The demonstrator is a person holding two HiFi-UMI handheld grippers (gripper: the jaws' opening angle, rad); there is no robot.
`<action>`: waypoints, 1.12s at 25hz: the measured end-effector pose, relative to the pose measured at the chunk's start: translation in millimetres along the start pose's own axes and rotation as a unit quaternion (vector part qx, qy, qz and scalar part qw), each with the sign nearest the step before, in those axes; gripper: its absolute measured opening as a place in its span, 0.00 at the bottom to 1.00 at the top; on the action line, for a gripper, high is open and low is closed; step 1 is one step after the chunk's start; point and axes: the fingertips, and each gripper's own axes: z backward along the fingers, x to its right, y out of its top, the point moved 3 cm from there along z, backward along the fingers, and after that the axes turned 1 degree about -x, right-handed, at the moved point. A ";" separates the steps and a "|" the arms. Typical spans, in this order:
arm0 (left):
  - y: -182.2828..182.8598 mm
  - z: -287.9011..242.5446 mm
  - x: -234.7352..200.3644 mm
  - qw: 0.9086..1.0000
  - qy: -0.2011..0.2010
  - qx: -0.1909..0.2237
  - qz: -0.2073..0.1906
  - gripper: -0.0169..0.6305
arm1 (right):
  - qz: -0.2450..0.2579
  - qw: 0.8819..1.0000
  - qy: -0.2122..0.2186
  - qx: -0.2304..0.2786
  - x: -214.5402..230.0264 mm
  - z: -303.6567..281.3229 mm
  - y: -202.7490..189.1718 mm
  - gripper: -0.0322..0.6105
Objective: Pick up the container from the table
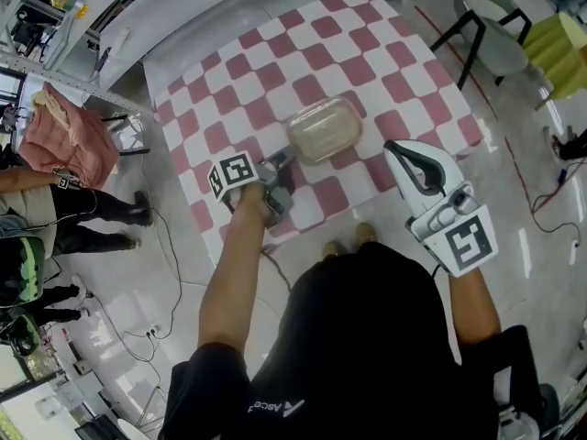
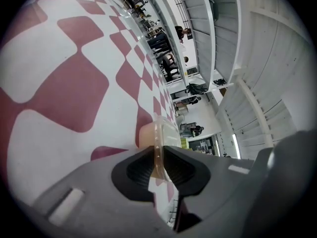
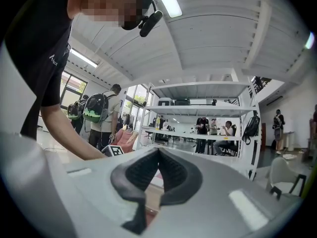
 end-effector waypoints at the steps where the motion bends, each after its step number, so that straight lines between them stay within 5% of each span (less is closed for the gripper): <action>1: 0.1 0.0 -0.1 1.000 -0.001 -0.001 0.002 0.13 | -0.001 1.000 -0.002 0.000 0.7 0.6 -1.0 0.05; 11: 1.7 13.1 6.2 1.000 0.009 0.006 -0.008 0.10 | -0.004 1.000 -0.003 0.002 1.4 2.4 -2.0 0.05; 28: -23.2 80.8 84.2 0.997 -0.018 0.042 -0.065 0.10 | -0.002 1.000 0.006 0.028 -4.4 16.7 5.1 0.05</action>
